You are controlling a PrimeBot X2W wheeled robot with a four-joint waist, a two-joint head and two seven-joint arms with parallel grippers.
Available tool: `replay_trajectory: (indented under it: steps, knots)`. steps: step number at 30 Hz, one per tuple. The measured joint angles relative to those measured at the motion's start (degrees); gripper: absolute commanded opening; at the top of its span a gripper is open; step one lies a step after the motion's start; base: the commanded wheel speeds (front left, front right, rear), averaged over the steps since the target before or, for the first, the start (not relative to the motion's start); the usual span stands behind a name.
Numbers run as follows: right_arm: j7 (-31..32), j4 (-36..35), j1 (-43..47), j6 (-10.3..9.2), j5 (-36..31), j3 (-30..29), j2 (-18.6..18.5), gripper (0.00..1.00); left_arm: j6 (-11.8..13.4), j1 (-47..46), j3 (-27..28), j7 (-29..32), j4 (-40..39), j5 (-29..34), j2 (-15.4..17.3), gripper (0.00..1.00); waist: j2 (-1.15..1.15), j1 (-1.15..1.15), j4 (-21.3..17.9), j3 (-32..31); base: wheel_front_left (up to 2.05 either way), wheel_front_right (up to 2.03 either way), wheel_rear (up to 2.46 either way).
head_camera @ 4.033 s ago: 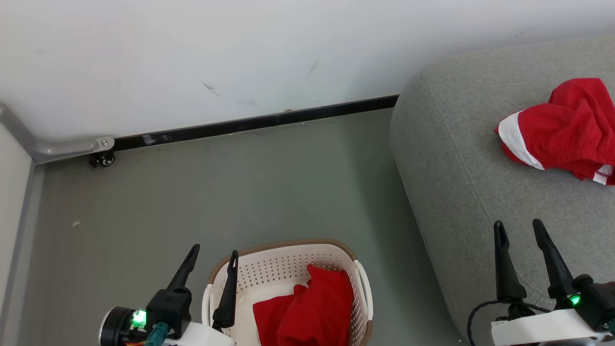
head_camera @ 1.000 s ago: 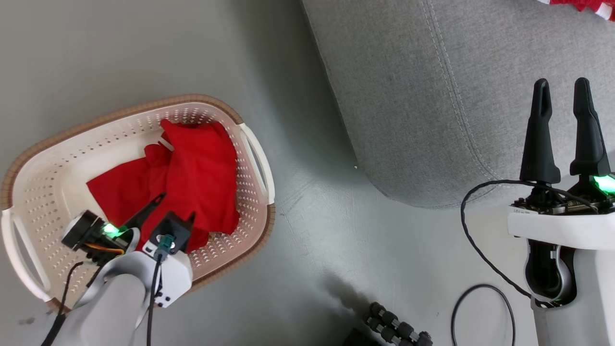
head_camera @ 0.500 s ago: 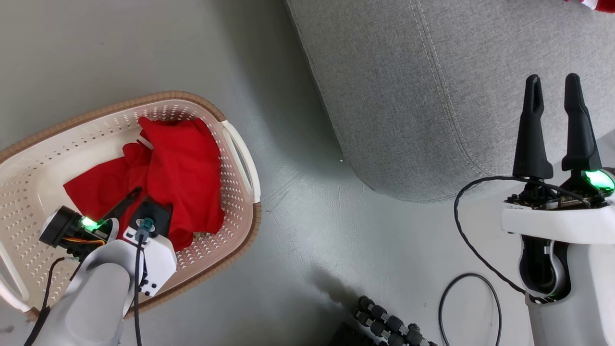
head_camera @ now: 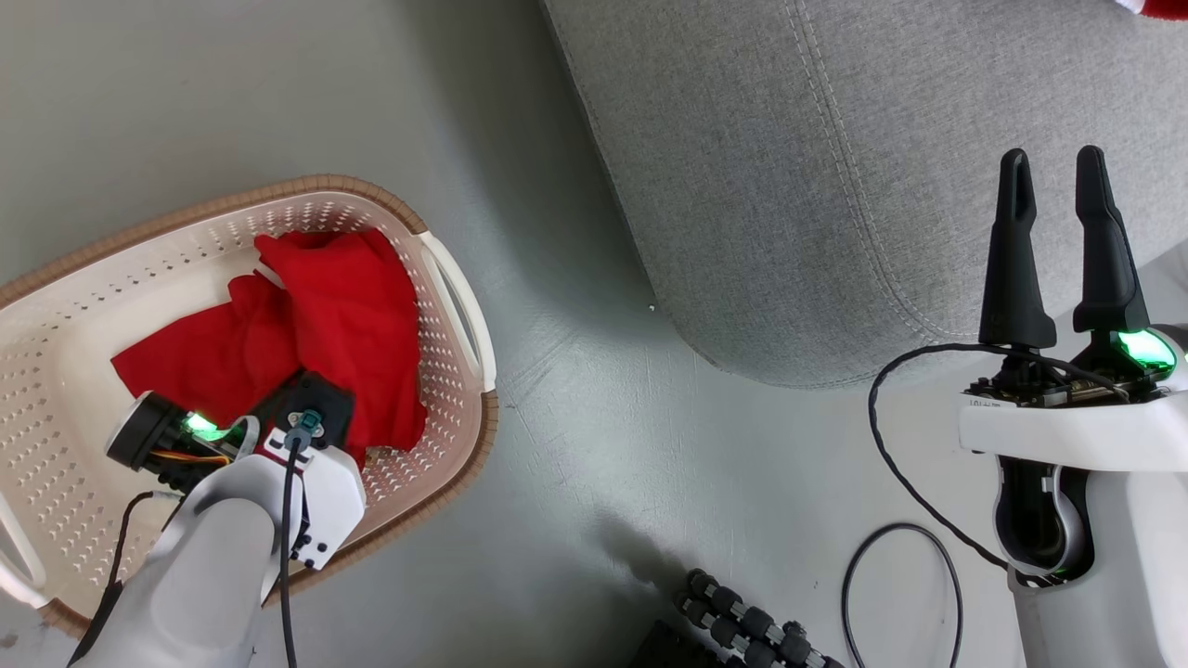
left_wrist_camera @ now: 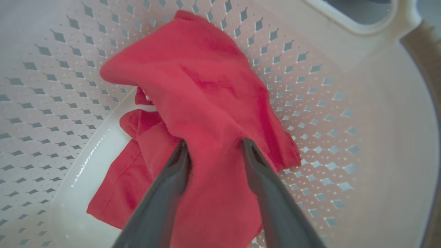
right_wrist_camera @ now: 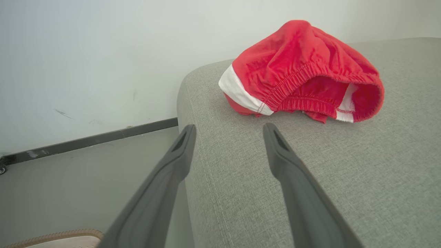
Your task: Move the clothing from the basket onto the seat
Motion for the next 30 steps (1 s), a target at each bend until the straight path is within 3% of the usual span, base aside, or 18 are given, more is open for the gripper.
replay_trajectory:
  steps: [2,3,14,20,30]
  knots:
    - [0.0,0.1,0.0,0.0,0.0,0.0,0.0,1.0,-0.2,-0.2,-0.3,0.0,0.1,0.1,0.0,0.11,0.0,0.0,-0.1,-0.1,0.0,0.0,0.0]
    - [0.0,0.1,0.0,0.0,0.0,-0.1,0.0,1.0,-0.2,-0.4,-0.4,0.0,0.1,0.3,0.0,0.0,0.0,0.0,-0.1,-0.1,0.0,0.0,0.0]
    - [0.0,0.2,-2.3,0.0,0.0,-1.0,0.0,1.0,-0.1,-0.6,-1.9,-2.4,0.1,1.5,0.2,0.0,0.0,0.0,0.2,-1.1,0.0,0.0,0.0]
    - [0.0,0.3,-2.5,0.0,-0.3,-1.5,0.0,1.0,2.3,-0.7,-1.9,-4.1,-0.1,2.7,0.4,0.0,0.0,0.0,1.0,-2.2,0.0,0.0,0.0]
    - [0.0,0.3,-3.5,0.0,-2.5,-2.7,0.0,1.0,4.4,-0.7,-1.2,-6.6,-1.6,2.0,-1.9,0.0,0.0,0.0,2.9,-4.3,0.0,0.0,0.0]
